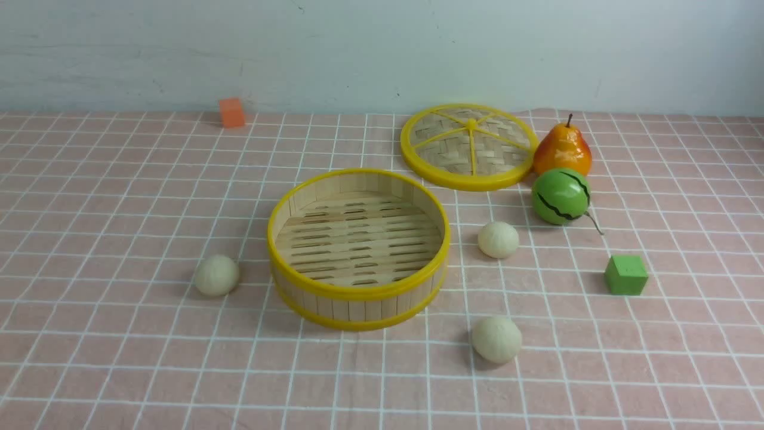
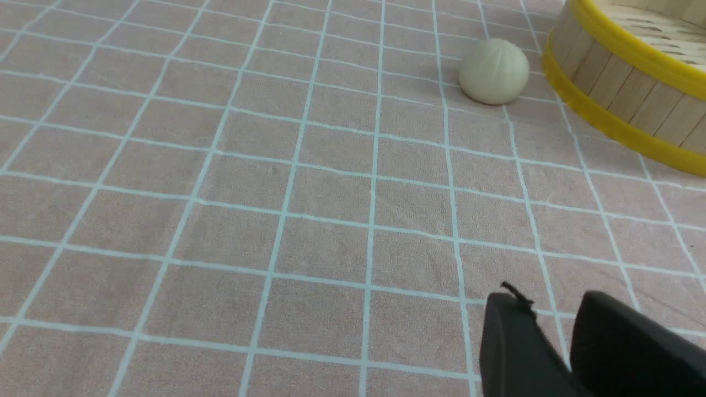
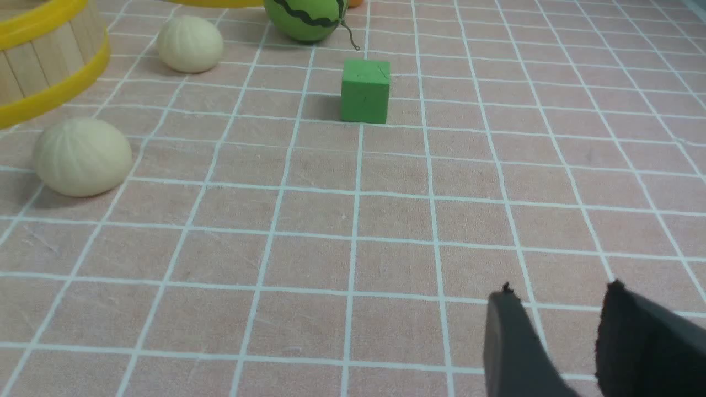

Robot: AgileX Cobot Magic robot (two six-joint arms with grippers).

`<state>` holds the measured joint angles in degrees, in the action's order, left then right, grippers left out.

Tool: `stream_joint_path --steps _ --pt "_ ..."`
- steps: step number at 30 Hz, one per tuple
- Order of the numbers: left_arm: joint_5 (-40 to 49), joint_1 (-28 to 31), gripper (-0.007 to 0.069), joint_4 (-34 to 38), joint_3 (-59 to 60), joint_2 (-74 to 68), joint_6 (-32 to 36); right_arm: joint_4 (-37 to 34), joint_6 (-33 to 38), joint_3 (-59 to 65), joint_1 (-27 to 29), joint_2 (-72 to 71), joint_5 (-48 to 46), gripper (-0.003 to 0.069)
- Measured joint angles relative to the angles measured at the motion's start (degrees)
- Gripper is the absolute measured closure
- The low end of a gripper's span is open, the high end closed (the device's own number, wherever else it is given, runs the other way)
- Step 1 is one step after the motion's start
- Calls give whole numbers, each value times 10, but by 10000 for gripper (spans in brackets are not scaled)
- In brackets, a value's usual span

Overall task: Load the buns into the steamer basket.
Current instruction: Use the left arm to grab a steamed stuffed bun

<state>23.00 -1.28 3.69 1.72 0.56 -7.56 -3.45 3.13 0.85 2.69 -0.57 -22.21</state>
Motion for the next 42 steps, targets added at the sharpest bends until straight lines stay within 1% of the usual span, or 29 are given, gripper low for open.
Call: stream_joint_path --steps 21,39,42 --pt "0 0 459 0 0 0 0 0 0 0 0 0 0 420" --pt "-3 0 438 -6 0 0 0 1 0 0 0 0 0 420" --pt "-18 0 433 -5 0 0 0 2 0 0 0 0 2 420"
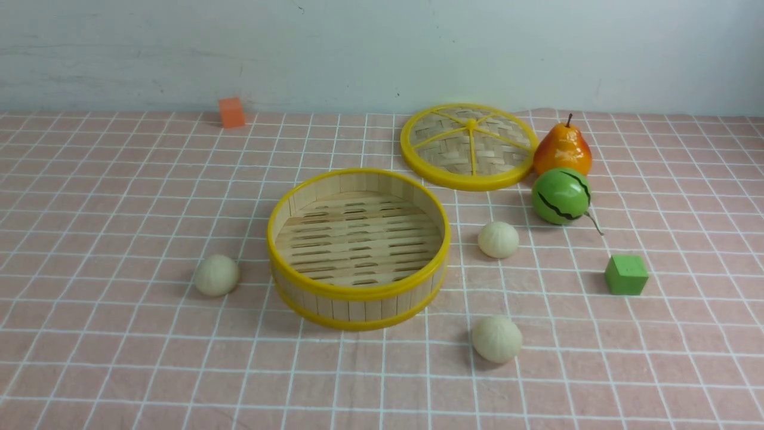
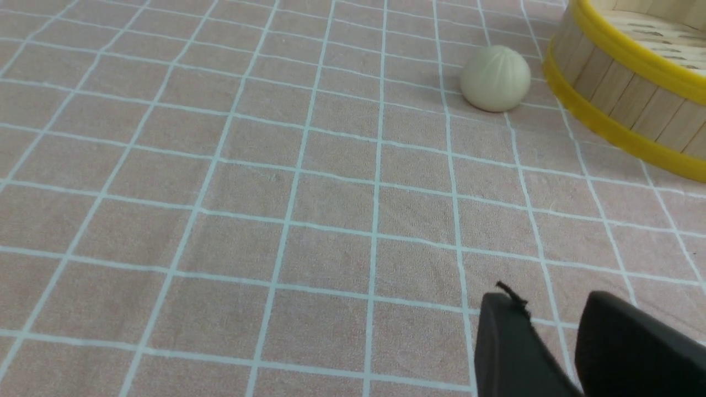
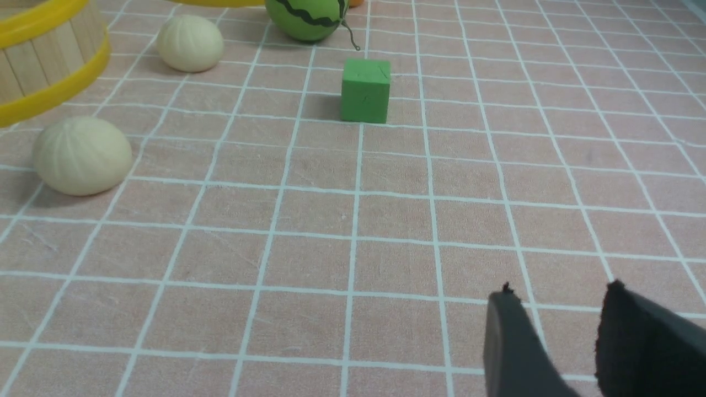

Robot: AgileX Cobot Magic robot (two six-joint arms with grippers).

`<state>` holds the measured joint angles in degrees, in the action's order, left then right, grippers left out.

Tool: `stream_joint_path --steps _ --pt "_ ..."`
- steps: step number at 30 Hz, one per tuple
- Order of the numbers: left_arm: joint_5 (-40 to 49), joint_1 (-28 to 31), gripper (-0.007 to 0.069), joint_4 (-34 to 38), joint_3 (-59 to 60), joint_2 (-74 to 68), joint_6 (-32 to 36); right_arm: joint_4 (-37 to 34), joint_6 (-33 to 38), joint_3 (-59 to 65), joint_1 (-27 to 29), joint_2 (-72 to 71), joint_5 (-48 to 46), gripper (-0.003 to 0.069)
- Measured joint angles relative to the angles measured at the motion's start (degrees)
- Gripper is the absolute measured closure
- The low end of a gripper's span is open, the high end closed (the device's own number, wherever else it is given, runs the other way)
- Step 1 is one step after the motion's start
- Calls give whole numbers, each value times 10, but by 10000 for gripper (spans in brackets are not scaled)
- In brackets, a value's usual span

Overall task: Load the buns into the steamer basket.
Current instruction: Use the left arm to grab a steamed stuffed bun

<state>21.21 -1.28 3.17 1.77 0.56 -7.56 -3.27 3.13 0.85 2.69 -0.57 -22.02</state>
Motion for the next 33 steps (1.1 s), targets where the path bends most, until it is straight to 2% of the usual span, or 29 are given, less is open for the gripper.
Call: stream_joint_path --steps 3,6,11,14,17,18,20,23,26,28,30,31,32,33 --pt "-49 0 428 1 0 0 0 2 0 1 0 0 11 420" --pt "-153 0 425 1 0 0 0 2 0 6 0 0 54 420" --pt "-305 0 424 3 0 0 -31 5 0 6 0 0 173 420" --pt "-371 0 419 4 0 0 -71 4 0 6 0 0 246 420" --pt "-438 0 414 4 0 0 -143 4 -12 6 0 0 329 420" --pt "-484 0 414 3 0 0 -194 4 -31 6 0 0 377 420" --pt "-518 0 416 -2 -1 0 -241 1 -71 6 0 0 440 420" --pt "-497 0 454 -32 -36 0 -293 -7 -119 6 0 0 499 420" --pt "-451 0 517 -74 -94 -14 -303 -7 -144 1 0 9 508 420" --pt "-401 0 586 -132 -161 -55 -306 -7 -155 -27 0 36 496 446" --pt "-373 0 638 -187 -214 -107 -310 -7 -158 -58 0 68 481 502" --pt "-370 0 638 -201 -223 -125 -310 -7 -159 -65 0 76 476 519" --pt "-366 0 638 -224 -256 -178 -311 -7 -159 -102 0 118 451 606" --pt "-368 0 638 -233 -270 -223 -312 -7 -159 -119 0 149 435 651"
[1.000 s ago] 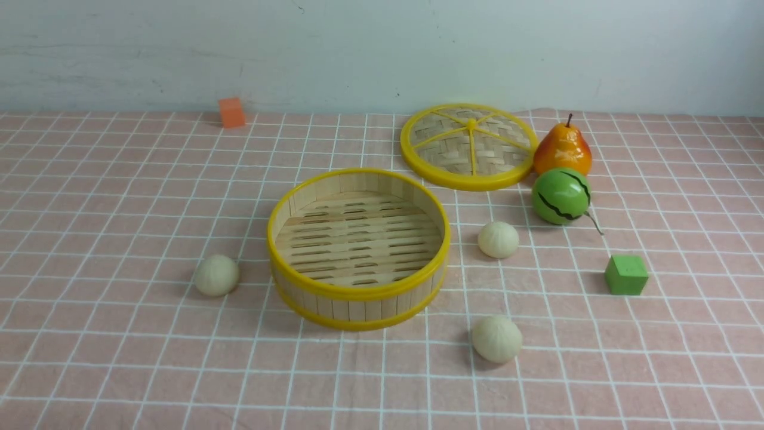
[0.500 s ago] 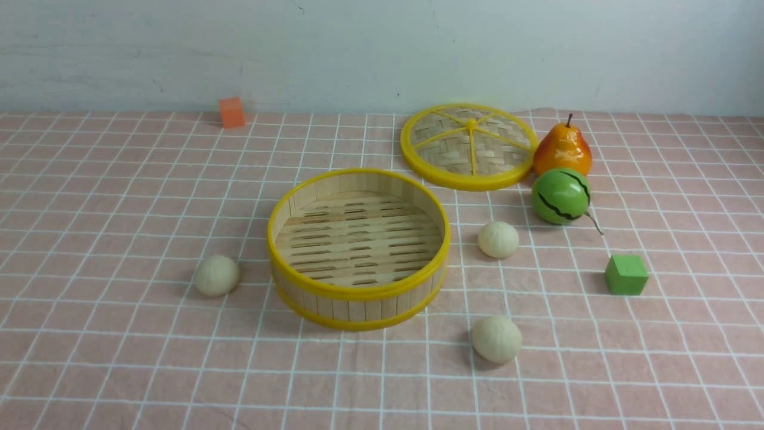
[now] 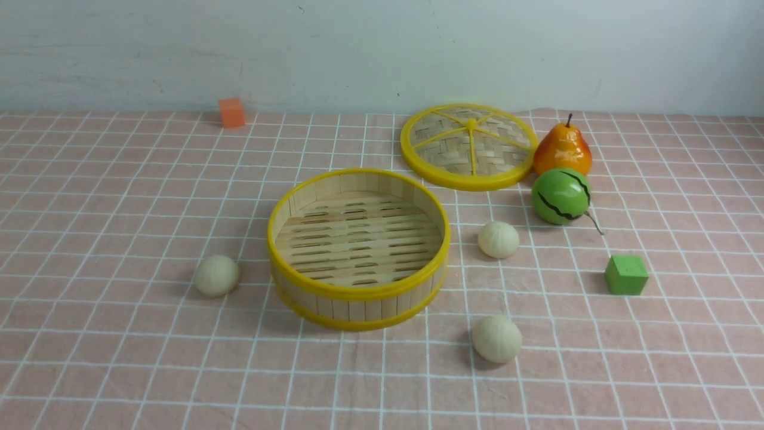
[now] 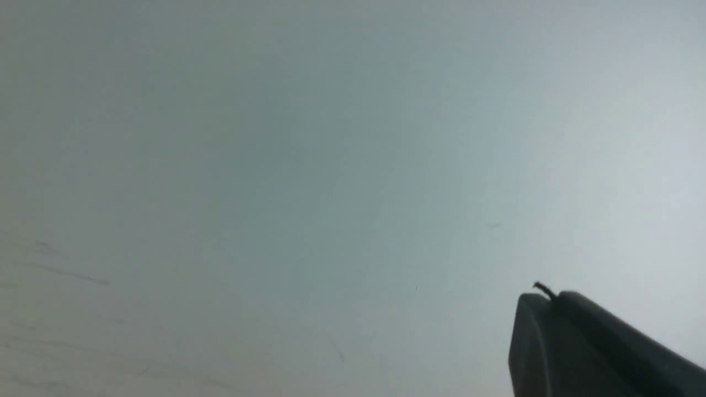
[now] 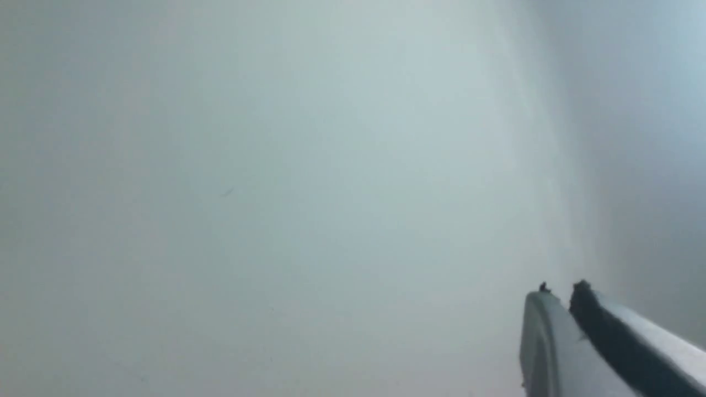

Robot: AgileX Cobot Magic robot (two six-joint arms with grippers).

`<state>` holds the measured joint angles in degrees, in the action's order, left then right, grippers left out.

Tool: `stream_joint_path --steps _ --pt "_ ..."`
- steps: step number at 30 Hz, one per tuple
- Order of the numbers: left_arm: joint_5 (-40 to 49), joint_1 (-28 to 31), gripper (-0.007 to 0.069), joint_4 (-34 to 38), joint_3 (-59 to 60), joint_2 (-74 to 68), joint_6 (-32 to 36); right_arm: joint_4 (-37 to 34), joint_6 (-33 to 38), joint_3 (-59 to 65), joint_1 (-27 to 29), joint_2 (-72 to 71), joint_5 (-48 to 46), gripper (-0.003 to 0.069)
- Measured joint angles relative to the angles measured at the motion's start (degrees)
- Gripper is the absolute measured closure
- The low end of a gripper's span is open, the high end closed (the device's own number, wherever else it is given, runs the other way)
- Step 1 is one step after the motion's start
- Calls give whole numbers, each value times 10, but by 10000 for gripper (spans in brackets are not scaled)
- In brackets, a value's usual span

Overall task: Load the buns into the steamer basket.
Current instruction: Use the left arm to grab a steamed stuffed bun

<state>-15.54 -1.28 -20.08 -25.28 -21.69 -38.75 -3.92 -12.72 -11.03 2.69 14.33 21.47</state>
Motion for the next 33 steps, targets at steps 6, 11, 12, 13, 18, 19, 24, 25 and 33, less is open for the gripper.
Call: stream_joint_path --steps 6,11,12,13,18,19,24,25,33 --pt "25 0 638 -32 -66 -193 -55 1 0 -83 0 162 -143 666" --pt "248 -45 638 -134 -187 -427 -162 15 28 -208 -23 366 -415 660" --pt "248 -49 638 -135 -192 -434 -162 15 31 -217 -27 373 -431 659" --pt "325 -80 638 -137 -232 -489 -160 15 56 -247 -45 417 -475 659" --pt "481 -151 638 -15 -357 -634 -2 -6 150 -314 -114 535 -526 658" --pt "502 -152 638 36 -380 -663 50 -19 164 -319 -125 548 -530 657" --pt "558 -118 638 189 -469 -738 195 -63 223 -325 -139 576 -557 654" --pt "568 -109 638 208 -487 -750 213 -71 235 -325 -139 577 -558 652" --pt "596 -93 526 205 -548 -824 266 -119 257 -325 -139 577 -543 645"
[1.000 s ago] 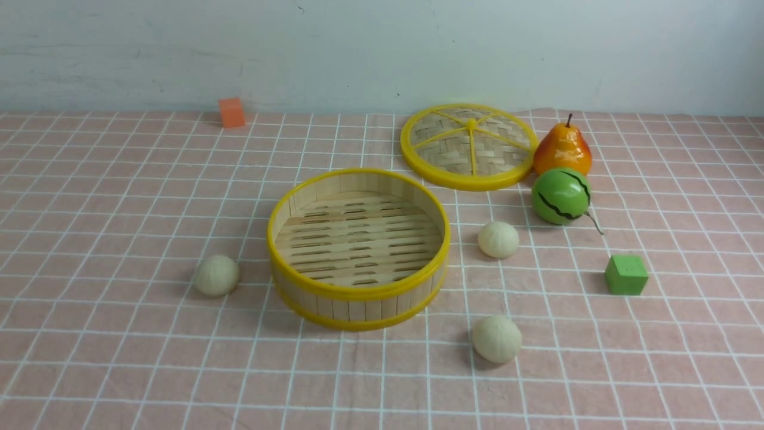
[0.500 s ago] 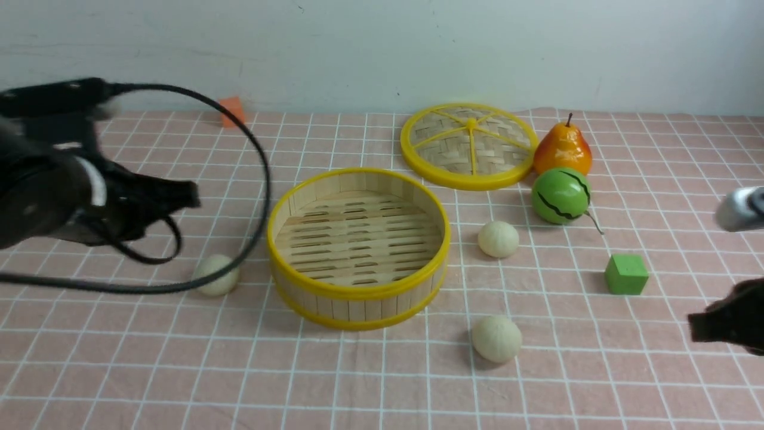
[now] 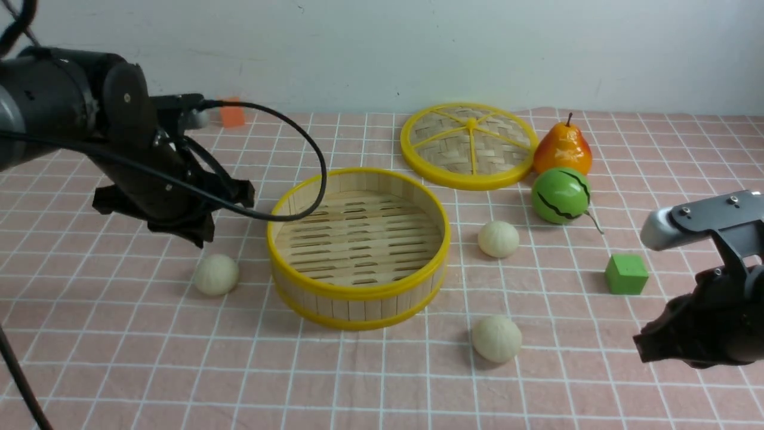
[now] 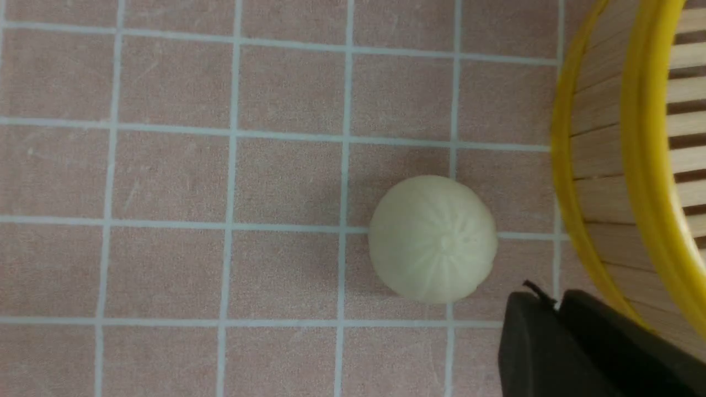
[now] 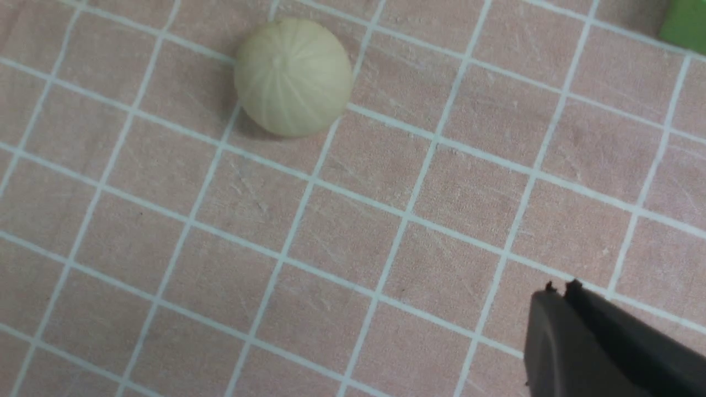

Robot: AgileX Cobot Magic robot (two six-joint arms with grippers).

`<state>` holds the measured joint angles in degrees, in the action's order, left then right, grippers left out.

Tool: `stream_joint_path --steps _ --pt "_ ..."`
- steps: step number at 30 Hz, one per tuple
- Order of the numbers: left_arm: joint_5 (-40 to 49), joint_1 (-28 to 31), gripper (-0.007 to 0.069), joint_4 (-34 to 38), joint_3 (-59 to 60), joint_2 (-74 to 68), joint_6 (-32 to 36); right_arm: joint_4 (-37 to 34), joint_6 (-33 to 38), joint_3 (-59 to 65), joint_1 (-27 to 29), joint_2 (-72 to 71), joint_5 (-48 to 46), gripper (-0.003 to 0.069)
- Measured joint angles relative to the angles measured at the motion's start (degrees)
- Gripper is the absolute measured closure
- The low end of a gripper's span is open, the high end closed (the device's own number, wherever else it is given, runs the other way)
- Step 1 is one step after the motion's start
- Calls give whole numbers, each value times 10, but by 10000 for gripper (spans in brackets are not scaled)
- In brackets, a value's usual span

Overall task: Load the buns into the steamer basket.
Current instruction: Use the left arm to grab a steamed stuffed bun, then use the left arm to put the steamed stuffed bun into the steamer

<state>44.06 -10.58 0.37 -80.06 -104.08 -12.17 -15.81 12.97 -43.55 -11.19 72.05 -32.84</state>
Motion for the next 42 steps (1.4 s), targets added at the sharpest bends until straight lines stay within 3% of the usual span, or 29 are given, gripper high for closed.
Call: stream_joint_path --steps 5,9,14,15,16,18,21,26,31,37,42 --pt "-18 7 271 -4 0 -53 -12 -10 1 0 0 0 3 640" --pt "-38 7 202 -12 -4 -78 -29 -31 1 -1 0 0 3 636" --pt "-55 7 272 -30 -5 -92 -50 -46 1 -1 0 0 3 630" --pt "-56 7 356 -32 -5 -95 -53 -49 1 -1 0 0 3 629" --pt "-56 7 367 -32 -5 -95 -53 -50 1 -1 0 0 3 628" --pt "-56 7 508 -32 -5 -95 -54 -53 1 -1 0 0 3 627" --pt "-45 7 624 -33 -12 -79 -54 -53 1 -1 0 0 3 627" --pt "-11 4 628 6 -69 -26 -35 -53 2 -1 0 0 9 623" --pt "-6 -42 628 70 -135 -1 54 -53 4 -1 0 0 20 616" --pt "-12 -81 613 61 -138 -82 77 -53 6 -1 0 1 17 609" --pt "-17 -82 459 53 -136 -139 77 -53 6 -1 0 11 15 600"
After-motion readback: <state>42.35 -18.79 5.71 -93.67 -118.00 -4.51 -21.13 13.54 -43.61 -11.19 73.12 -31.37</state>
